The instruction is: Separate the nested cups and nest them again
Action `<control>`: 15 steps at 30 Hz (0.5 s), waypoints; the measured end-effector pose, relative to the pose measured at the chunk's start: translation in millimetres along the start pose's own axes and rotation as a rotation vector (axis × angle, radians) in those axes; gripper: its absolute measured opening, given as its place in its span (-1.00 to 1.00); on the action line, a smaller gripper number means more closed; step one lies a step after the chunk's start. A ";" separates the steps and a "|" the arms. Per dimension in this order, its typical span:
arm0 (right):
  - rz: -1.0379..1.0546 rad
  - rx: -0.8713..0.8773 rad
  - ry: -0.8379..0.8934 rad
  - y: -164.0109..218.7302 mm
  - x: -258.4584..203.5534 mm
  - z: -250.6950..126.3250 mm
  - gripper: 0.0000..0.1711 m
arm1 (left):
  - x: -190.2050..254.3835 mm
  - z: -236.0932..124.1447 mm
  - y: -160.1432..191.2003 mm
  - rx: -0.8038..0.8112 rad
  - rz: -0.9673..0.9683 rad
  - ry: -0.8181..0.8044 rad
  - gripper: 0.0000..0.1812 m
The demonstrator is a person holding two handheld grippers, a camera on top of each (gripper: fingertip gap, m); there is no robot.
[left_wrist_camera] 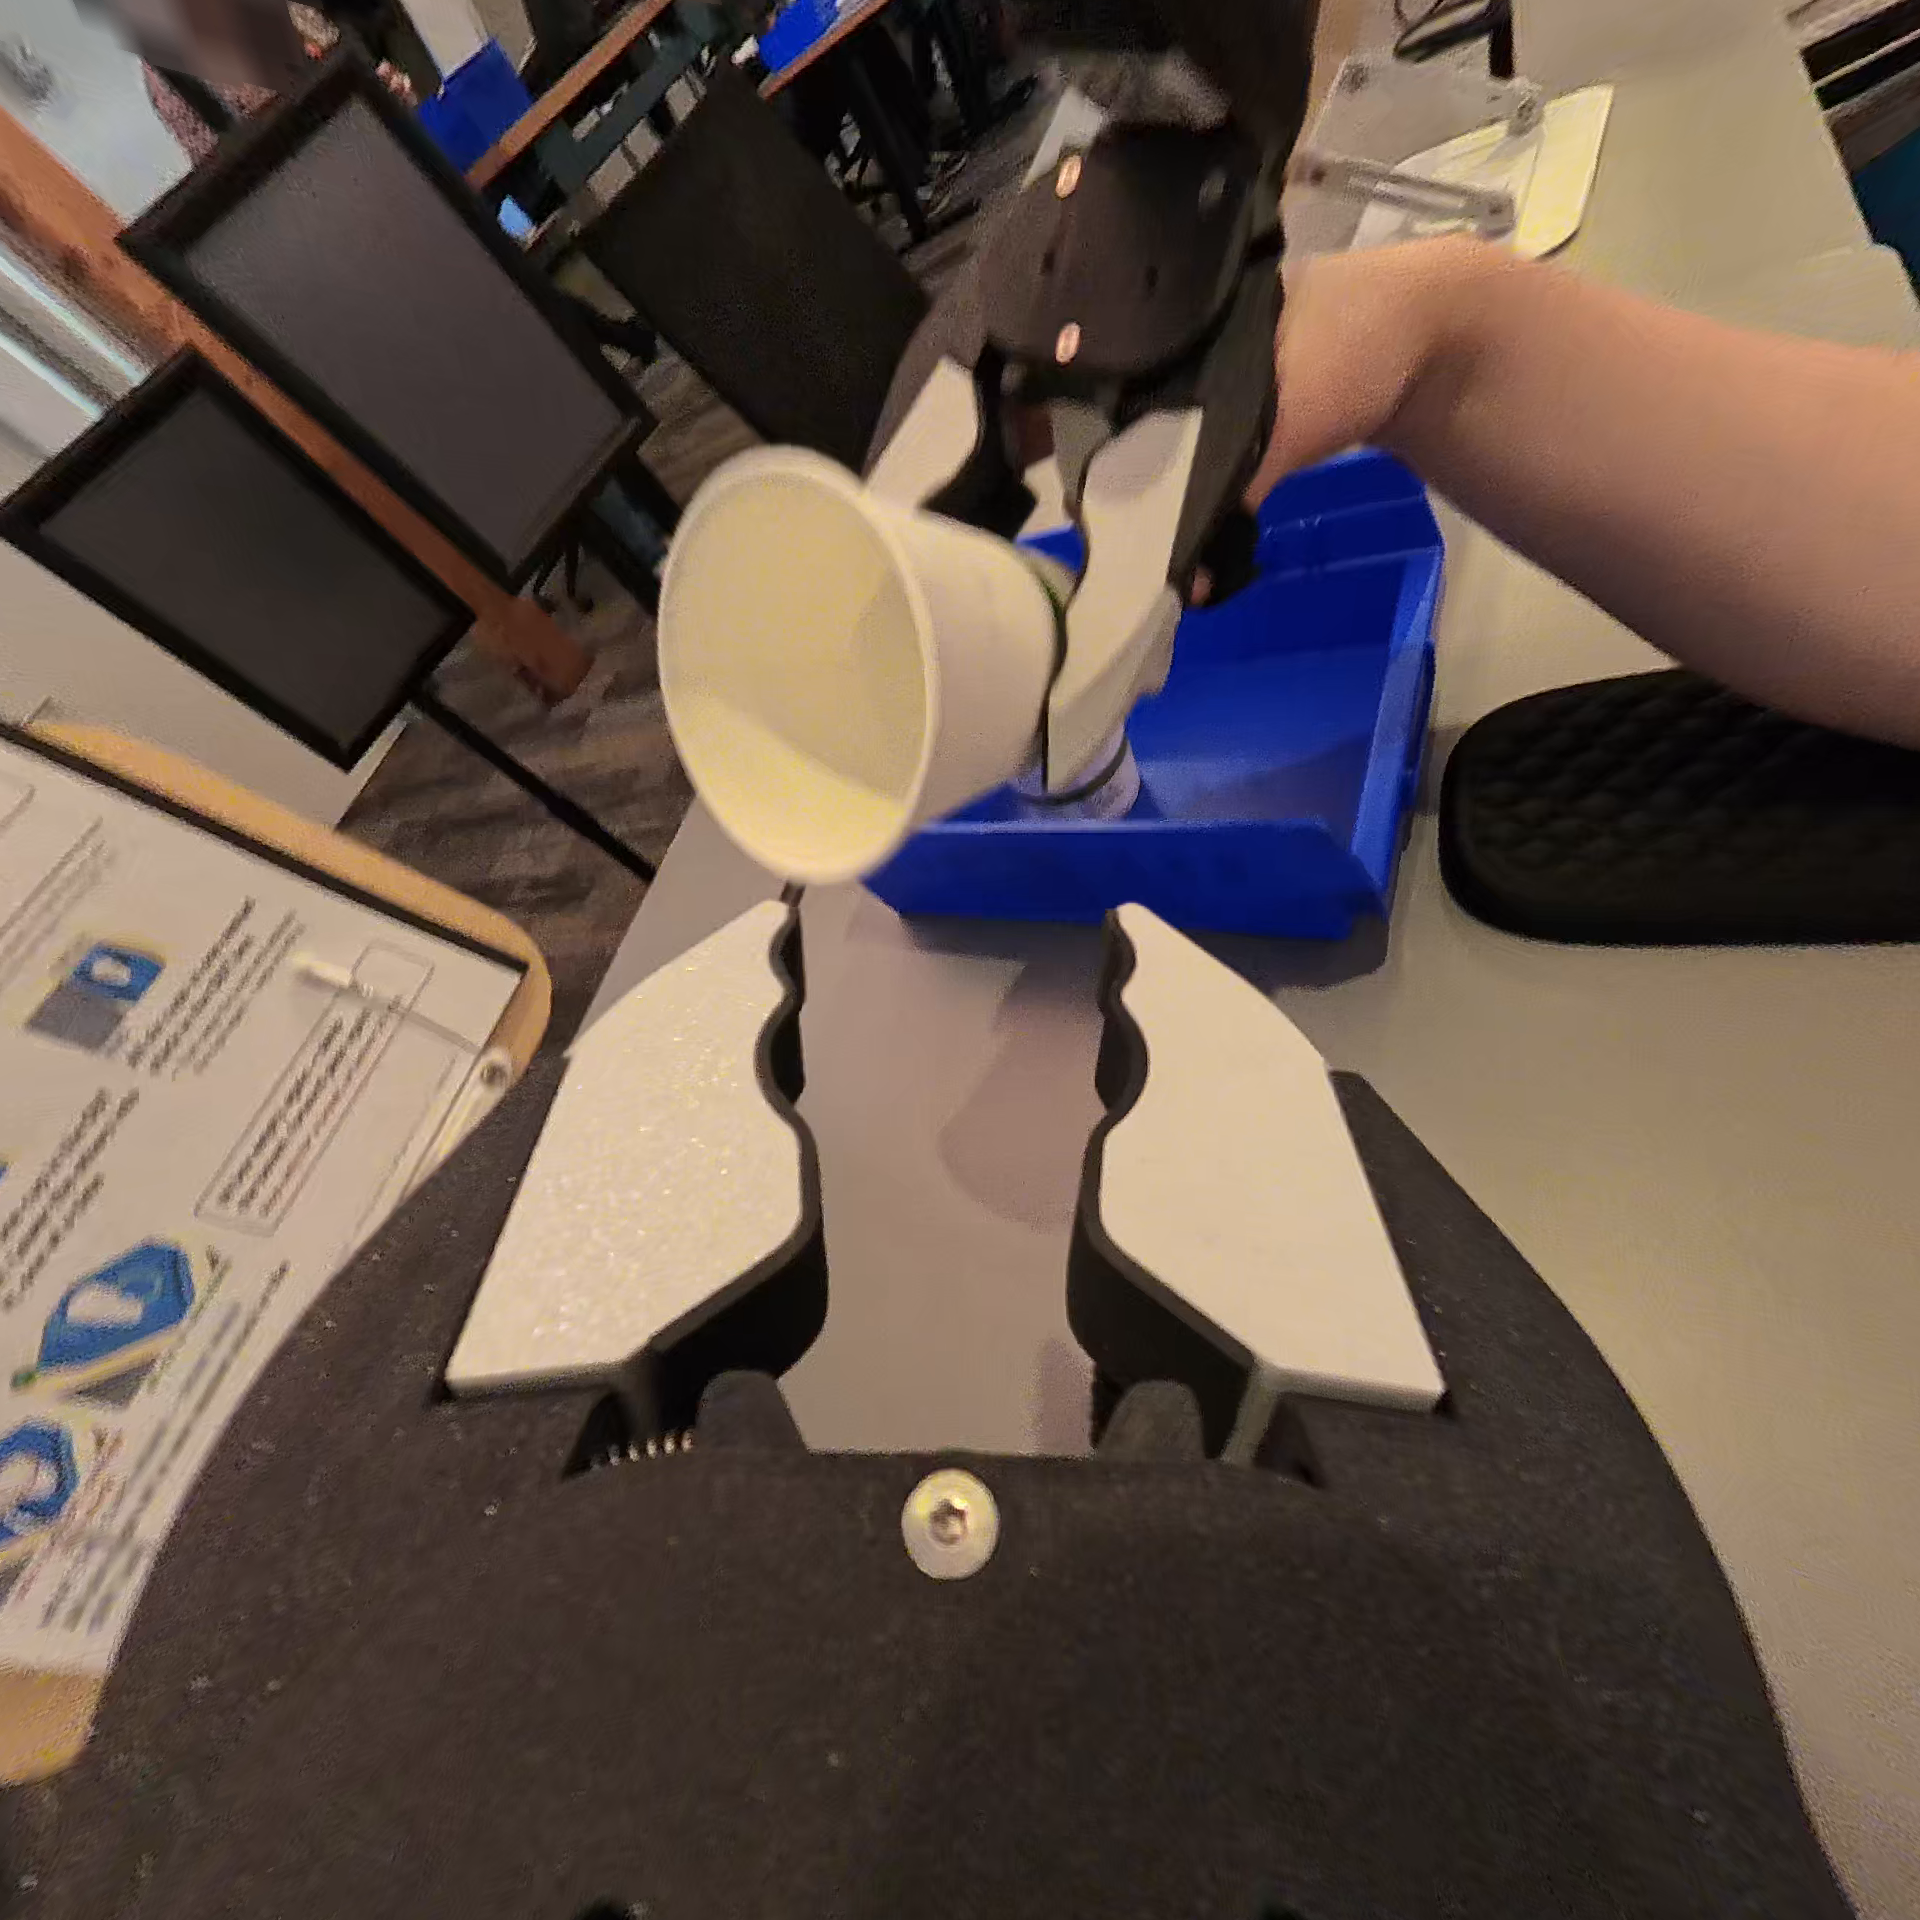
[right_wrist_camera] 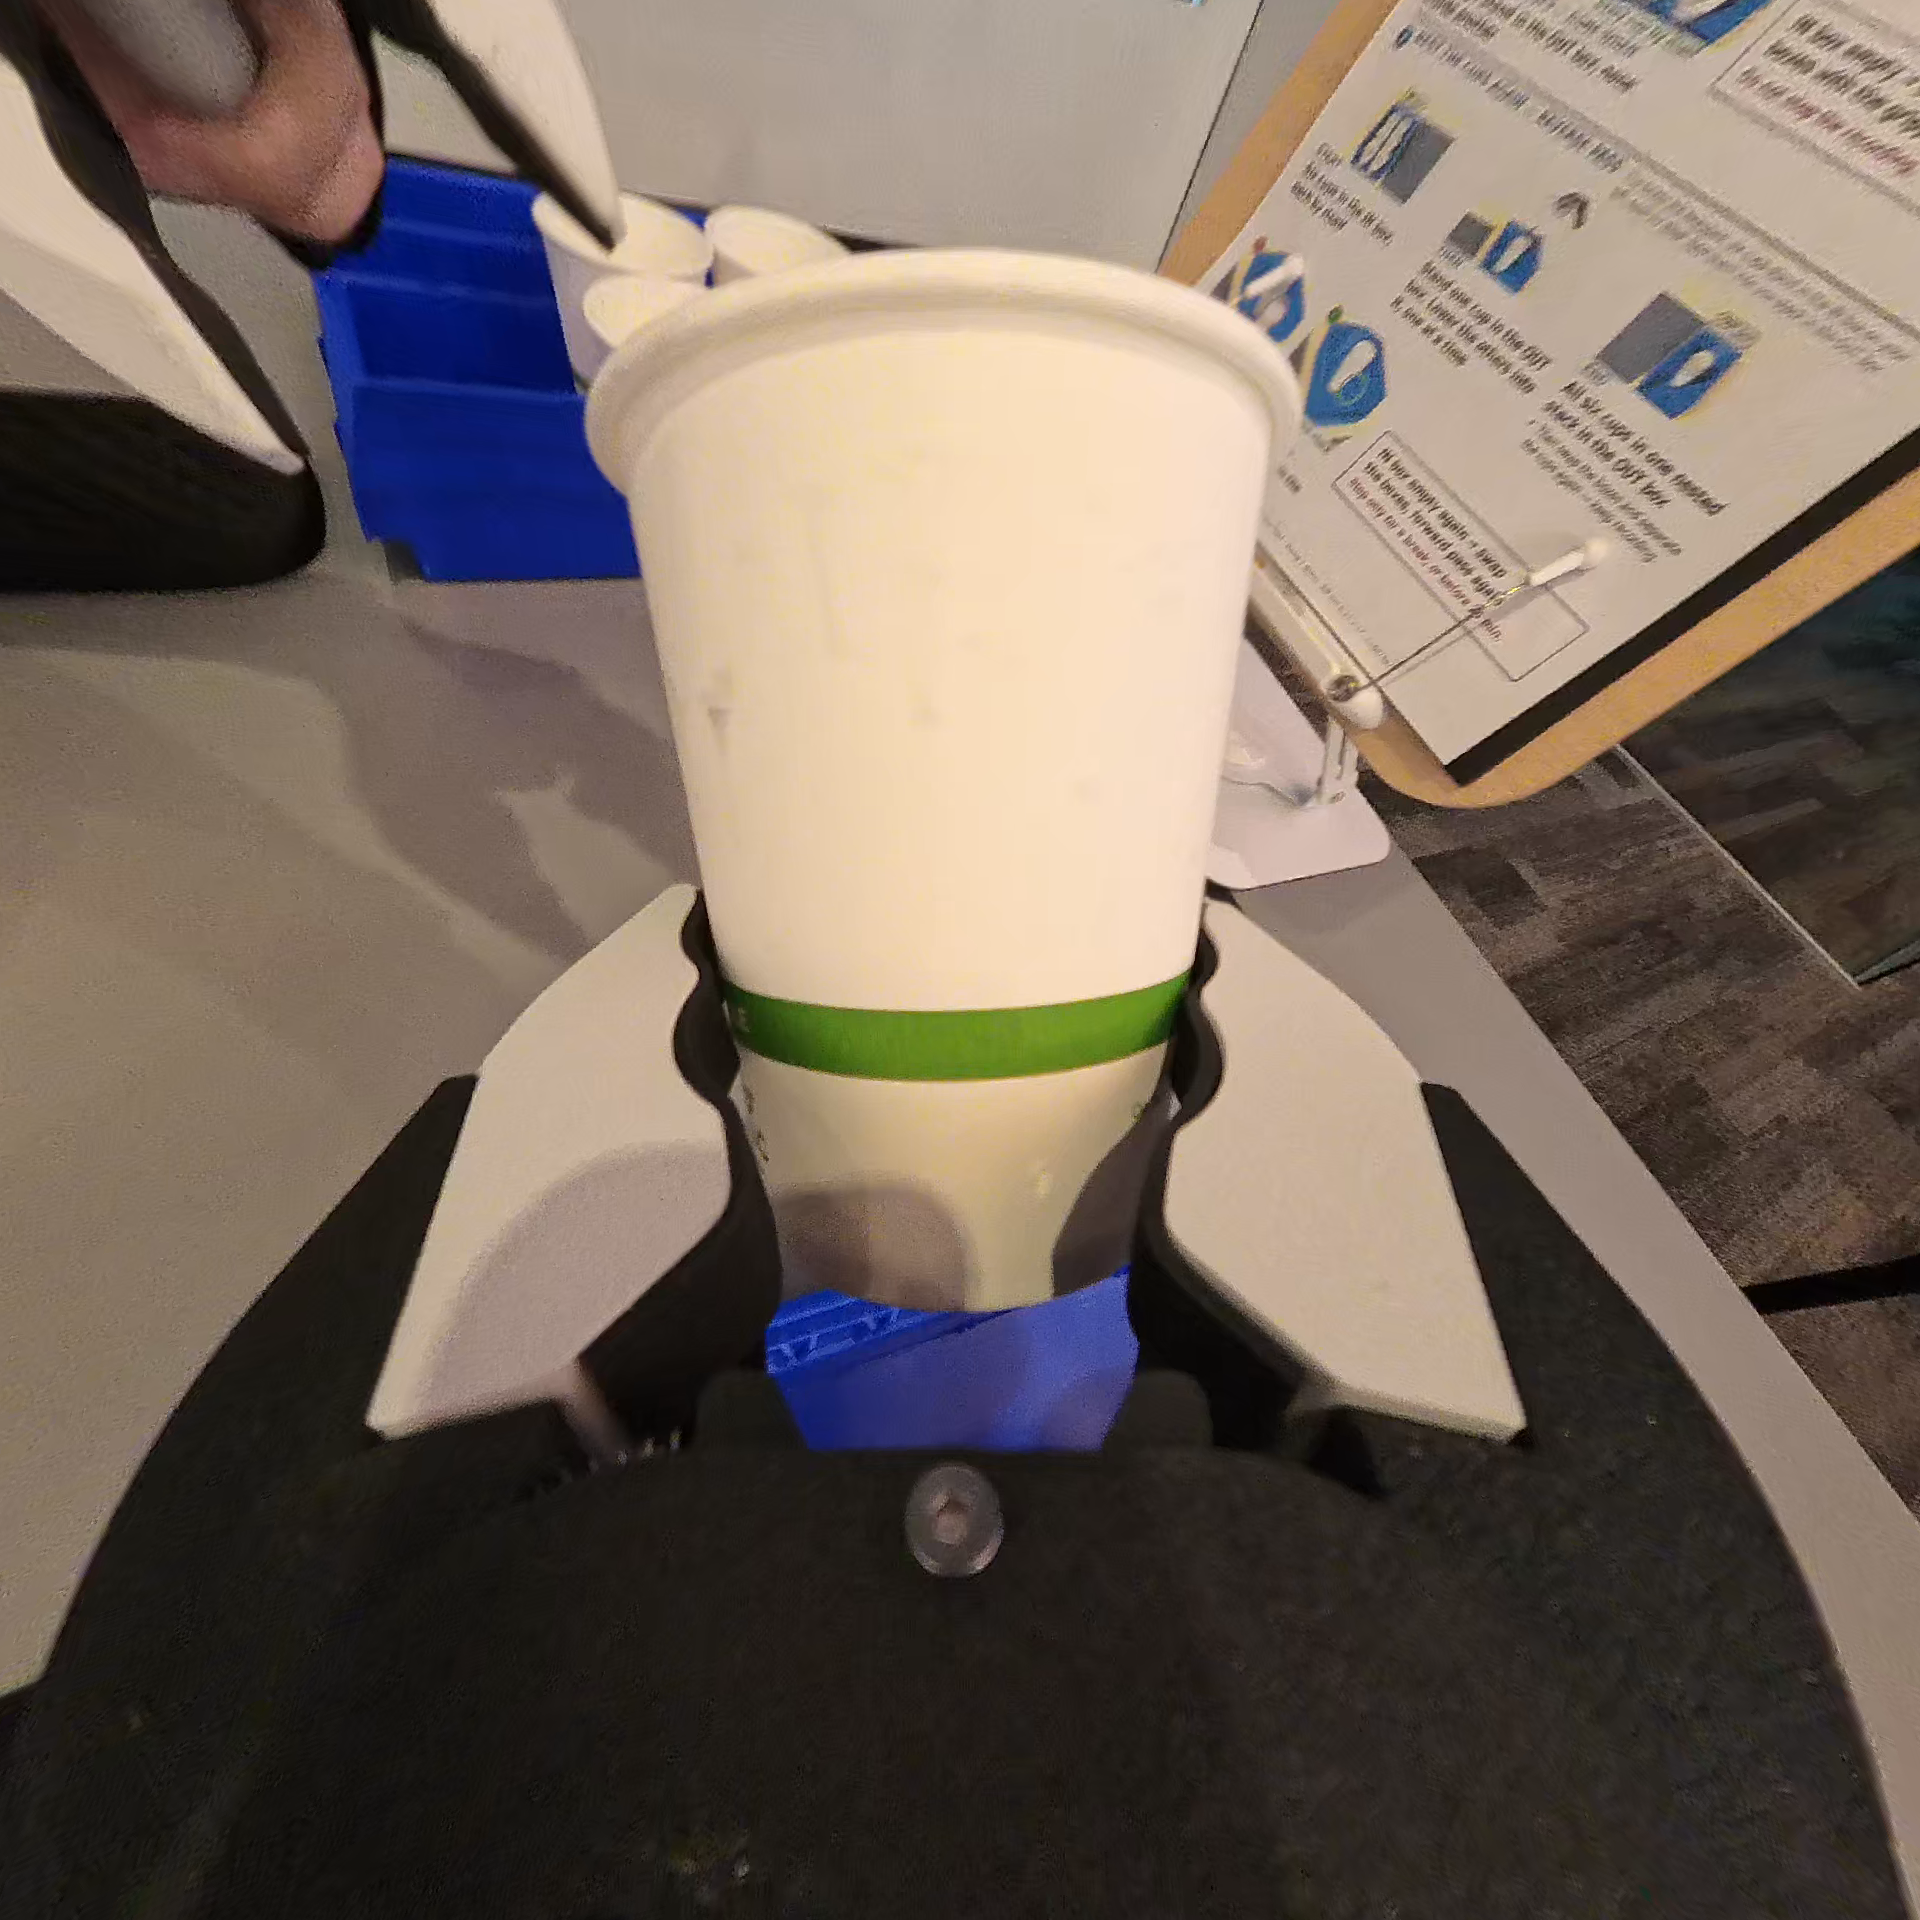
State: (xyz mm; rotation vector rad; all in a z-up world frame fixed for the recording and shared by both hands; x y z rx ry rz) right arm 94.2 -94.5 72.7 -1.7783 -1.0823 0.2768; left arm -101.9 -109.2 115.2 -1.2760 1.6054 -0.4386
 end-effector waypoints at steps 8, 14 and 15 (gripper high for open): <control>-0.033 0.023 -0.098 -4.9 -12.6 12.1 -0.04 | -0.4 31.7 -15.1 -0.023 0.079 0.104 -0.69; -0.048 -0.011 -0.113 -2.0 -15.6 17.9 -0.03 | 6.3 40.1 -10.9 -0.055 0.093 0.182 -0.93; -0.048 -0.028 -0.114 -1.2 -16.5 18.8 -0.03 | 8.2 41.2 -9.1 -0.075 0.101 0.196 -0.94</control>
Point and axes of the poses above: each gripper's, where its closed fingertips meet, z out along the fingers, y out of its underside, x = y × z across the jaws, the point moved 7 cm from there along -z, back along the fingers, and after that the axes turned 6 degrees about -x, right-handed, at the moved point
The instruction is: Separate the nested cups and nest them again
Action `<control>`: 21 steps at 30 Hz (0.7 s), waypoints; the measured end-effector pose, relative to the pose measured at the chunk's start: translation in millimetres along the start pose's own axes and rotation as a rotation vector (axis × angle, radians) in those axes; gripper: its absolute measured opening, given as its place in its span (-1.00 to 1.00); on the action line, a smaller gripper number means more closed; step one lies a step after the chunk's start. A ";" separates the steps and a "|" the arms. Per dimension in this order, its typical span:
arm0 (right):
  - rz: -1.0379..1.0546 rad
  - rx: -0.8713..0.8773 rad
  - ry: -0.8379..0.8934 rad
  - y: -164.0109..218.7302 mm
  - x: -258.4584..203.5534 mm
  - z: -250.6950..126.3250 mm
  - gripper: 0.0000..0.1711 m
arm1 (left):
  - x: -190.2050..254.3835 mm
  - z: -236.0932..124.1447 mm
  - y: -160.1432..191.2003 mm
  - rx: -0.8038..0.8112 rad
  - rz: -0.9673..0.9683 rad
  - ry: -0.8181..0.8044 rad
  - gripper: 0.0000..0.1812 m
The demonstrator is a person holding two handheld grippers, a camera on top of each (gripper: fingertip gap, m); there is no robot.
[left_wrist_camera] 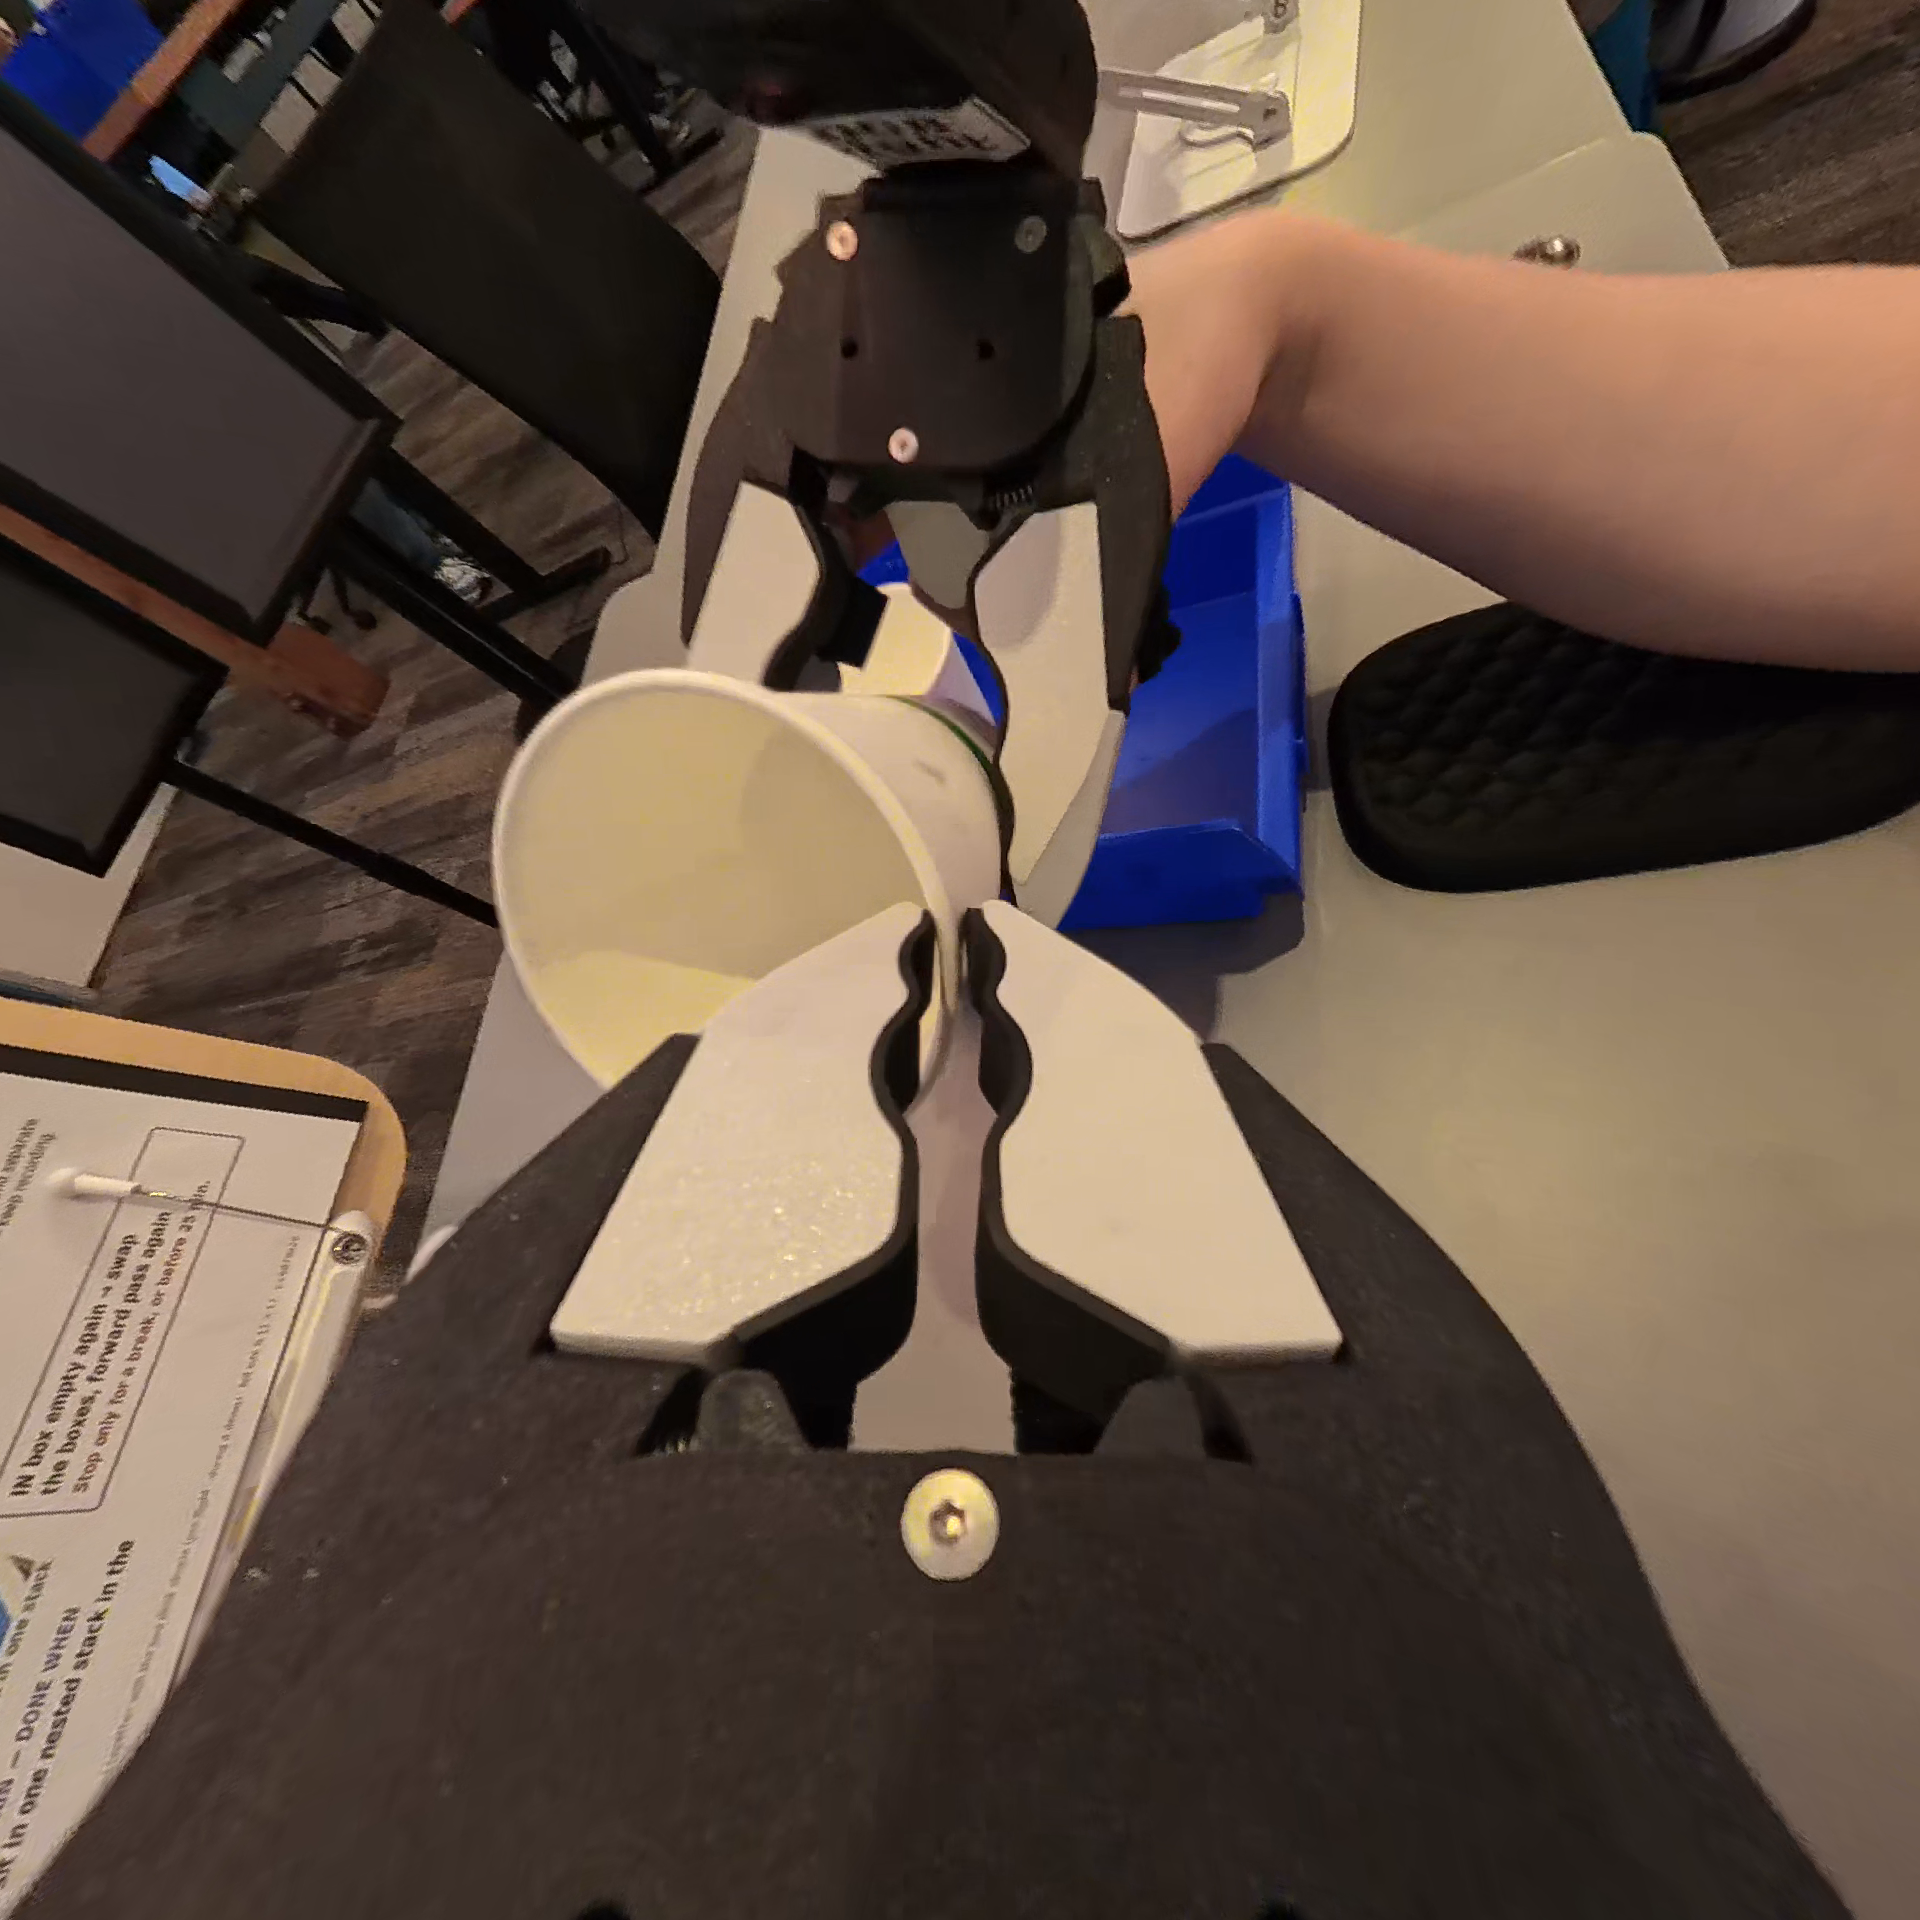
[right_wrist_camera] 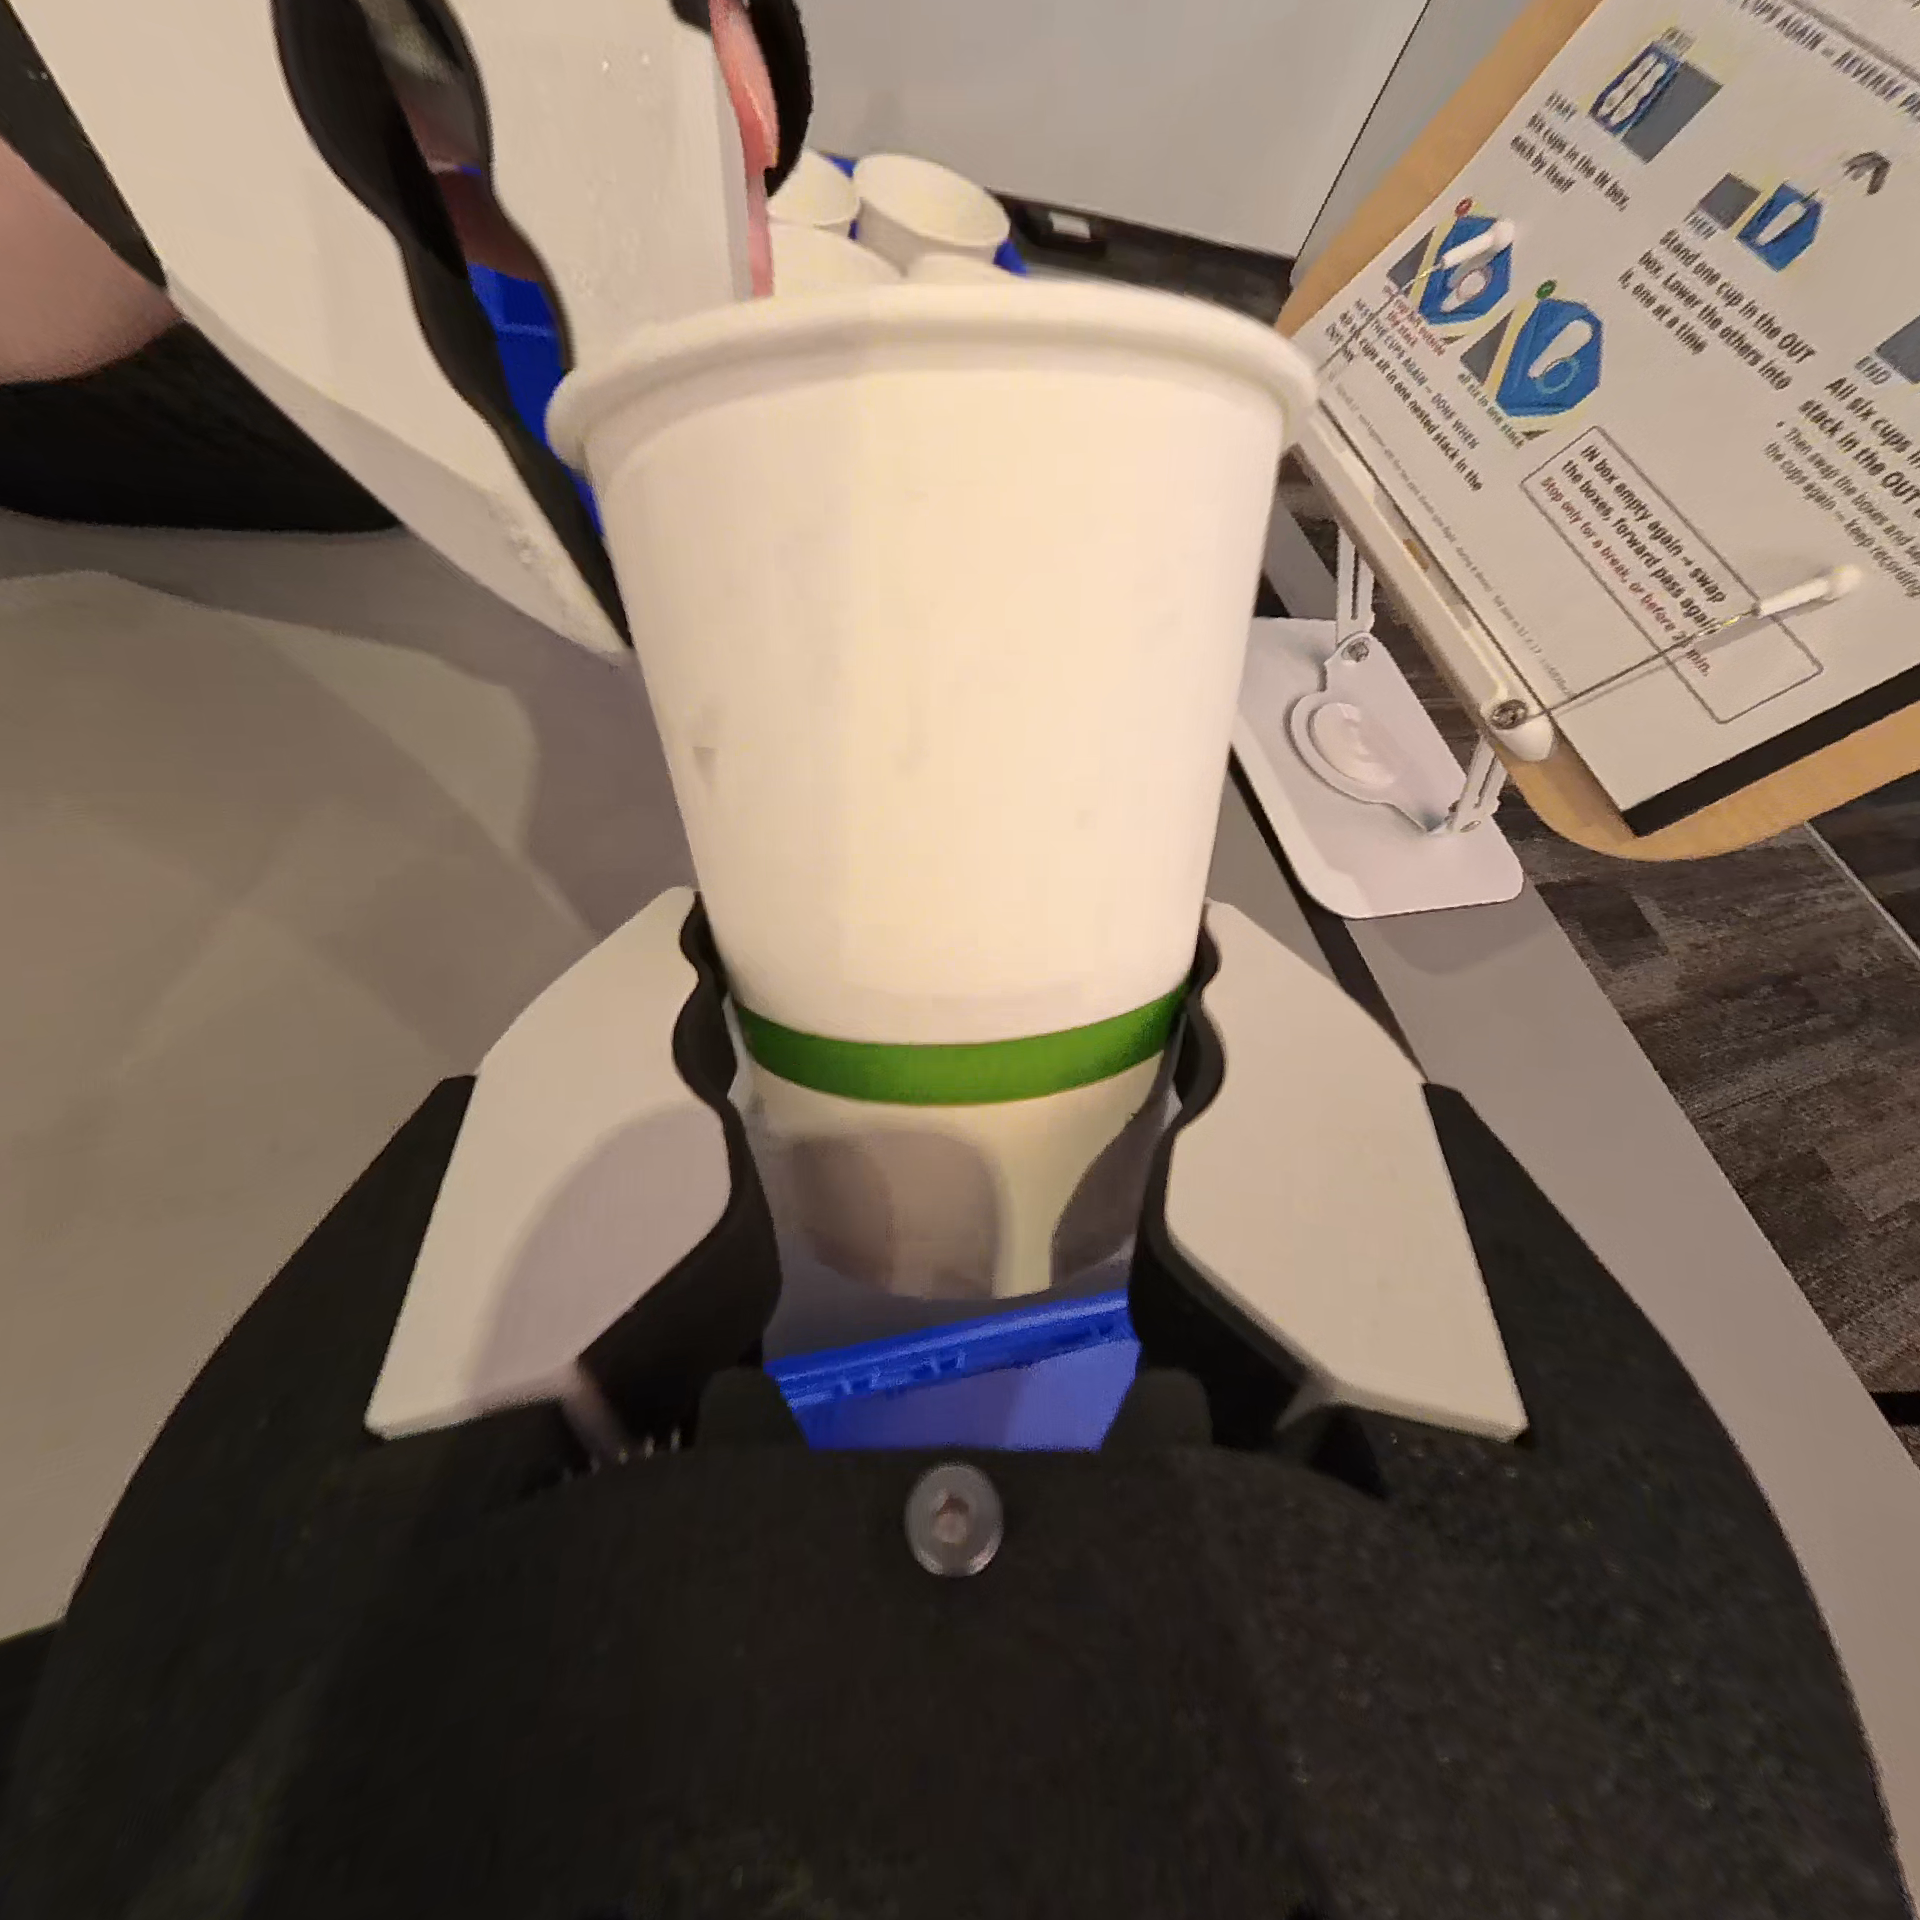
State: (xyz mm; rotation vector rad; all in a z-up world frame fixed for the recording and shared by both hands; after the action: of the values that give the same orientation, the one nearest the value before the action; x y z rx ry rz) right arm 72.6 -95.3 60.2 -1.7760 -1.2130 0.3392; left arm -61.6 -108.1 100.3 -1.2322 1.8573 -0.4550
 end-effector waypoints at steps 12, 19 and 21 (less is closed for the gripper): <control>-0.097 -0.151 0.006 -7.3 -18.1 8.6 -0.02 | 22.4 15.3 12.1 -0.206 0.158 0.047 -0.97; -0.063 -0.146 -0.046 0.3 -14.2 9.6 -0.05 | 19.2 10.4 15.8 -0.221 0.136 -0.030 -0.46; -0.029 -0.131 0.016 7.6 -2.0 -6.0 -0.05 | 15.4 0.1 17.1 -0.198 0.106 -0.084 -0.38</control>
State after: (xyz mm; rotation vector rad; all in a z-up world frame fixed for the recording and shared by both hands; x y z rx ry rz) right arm 80.0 -100.8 56.8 -1.8672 -1.2734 0.2330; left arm -73.8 -114.0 81.8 -1.2549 1.9192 -0.1614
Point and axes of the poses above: each gripper's, where its closed fingertips meet, z out along the fingers, y out of its underside, x = y × z across the jaws, the point moved 7 cm from there along -z, back along the fingers, and after that the axes turned 6 degrees about -x, right-handed, at the moved point
